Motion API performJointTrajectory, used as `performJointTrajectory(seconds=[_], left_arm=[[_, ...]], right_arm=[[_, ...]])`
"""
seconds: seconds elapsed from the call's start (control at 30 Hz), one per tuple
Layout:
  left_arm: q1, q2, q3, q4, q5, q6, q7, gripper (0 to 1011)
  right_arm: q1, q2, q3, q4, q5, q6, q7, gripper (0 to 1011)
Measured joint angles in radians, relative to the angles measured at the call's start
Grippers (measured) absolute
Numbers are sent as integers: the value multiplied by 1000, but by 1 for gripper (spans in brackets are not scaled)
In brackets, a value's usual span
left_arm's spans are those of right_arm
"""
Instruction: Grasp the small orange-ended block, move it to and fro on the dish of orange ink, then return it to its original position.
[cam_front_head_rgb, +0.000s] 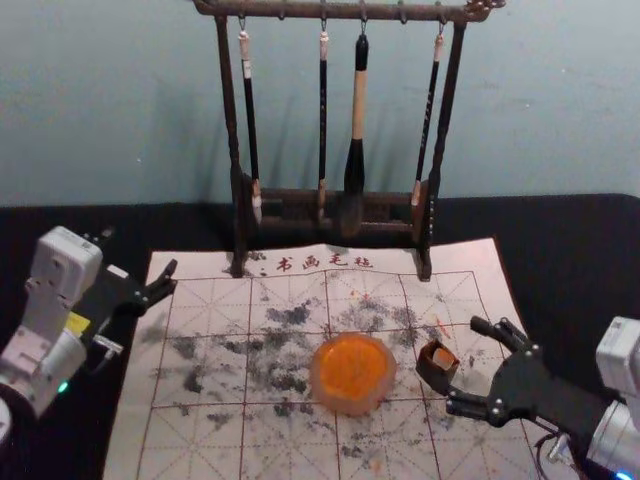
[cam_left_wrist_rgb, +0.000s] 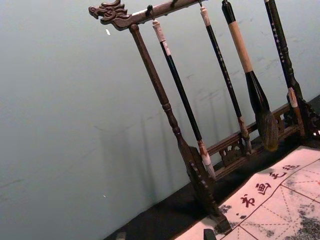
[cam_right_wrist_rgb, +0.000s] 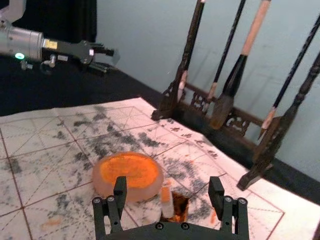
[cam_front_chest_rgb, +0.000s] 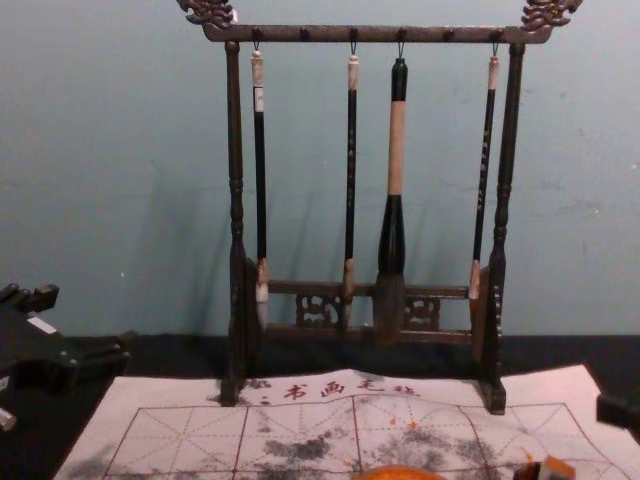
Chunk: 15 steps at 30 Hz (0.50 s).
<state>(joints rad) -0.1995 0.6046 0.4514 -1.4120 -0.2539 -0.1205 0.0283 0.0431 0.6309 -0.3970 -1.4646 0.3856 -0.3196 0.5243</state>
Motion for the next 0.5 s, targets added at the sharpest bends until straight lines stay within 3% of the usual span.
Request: performJointTrajectory(seconds=[0.5], left_arm=[[0, 0, 0, 0, 0, 0, 0, 1001]], right_arm=[[25, -55, 3, 62, -28, 43, 37, 1002]])
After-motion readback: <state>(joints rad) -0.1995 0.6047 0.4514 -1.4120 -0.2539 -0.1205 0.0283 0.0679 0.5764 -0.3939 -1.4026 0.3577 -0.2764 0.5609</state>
